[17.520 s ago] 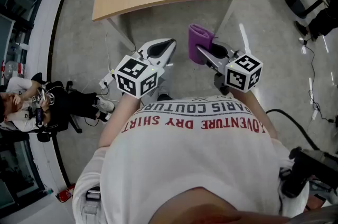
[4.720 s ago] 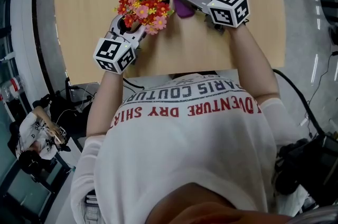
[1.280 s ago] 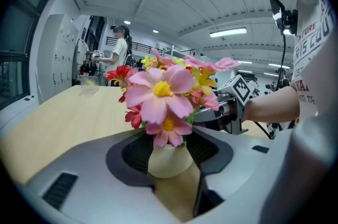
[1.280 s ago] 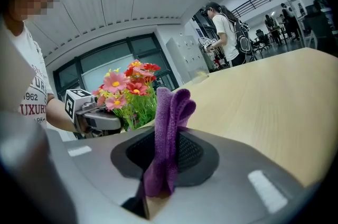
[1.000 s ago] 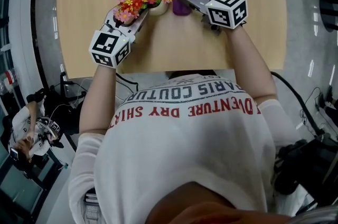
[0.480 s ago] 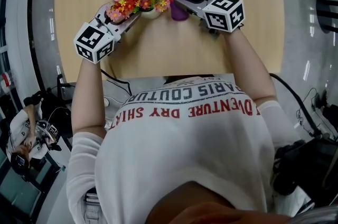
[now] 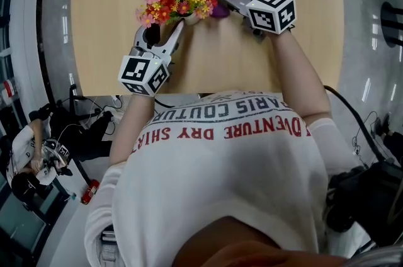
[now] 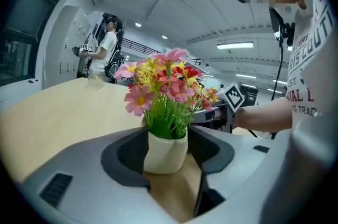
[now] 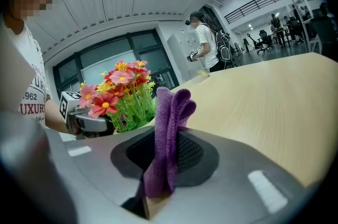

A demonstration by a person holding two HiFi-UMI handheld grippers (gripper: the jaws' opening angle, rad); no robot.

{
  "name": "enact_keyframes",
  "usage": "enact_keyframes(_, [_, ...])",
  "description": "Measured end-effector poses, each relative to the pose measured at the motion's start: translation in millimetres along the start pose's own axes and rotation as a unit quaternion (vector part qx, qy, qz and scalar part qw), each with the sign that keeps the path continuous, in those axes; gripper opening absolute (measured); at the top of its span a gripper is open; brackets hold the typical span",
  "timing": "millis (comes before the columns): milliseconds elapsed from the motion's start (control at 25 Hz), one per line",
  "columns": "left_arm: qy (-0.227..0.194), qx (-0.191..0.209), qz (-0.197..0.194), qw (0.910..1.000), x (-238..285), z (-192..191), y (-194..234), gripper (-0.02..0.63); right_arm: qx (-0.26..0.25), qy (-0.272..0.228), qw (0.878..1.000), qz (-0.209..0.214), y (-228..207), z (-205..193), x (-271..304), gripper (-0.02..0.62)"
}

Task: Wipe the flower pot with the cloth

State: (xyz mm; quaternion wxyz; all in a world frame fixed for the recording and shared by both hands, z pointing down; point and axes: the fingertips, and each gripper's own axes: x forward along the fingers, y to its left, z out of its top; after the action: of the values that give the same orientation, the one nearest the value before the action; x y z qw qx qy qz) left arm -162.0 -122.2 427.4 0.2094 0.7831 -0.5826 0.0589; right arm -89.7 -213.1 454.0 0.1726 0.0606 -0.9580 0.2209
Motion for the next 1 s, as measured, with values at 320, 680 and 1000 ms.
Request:
enact_keyframes(320, [-0.007,-0.01,0.028,0.9995,4.1,-4.7,5.7,0.213,0.002,-0.003,1.0,0.01,-8.3,3.0,18.7,0.067])
enact_keyframes(680, [0.008,0.006,0.0,1.0,10.1,15.1,19.3,0.213,-0.001,0.034,0.995,0.095,7.9,11.3,14.5,0.067])
enact_keyframes(1000, [0.041,0.043,-0.048,0.9971,5.3,15.4,50.2,0.213,-0.024,0.056,0.991,0.117,45.5,-6.3,24.2,0.067])
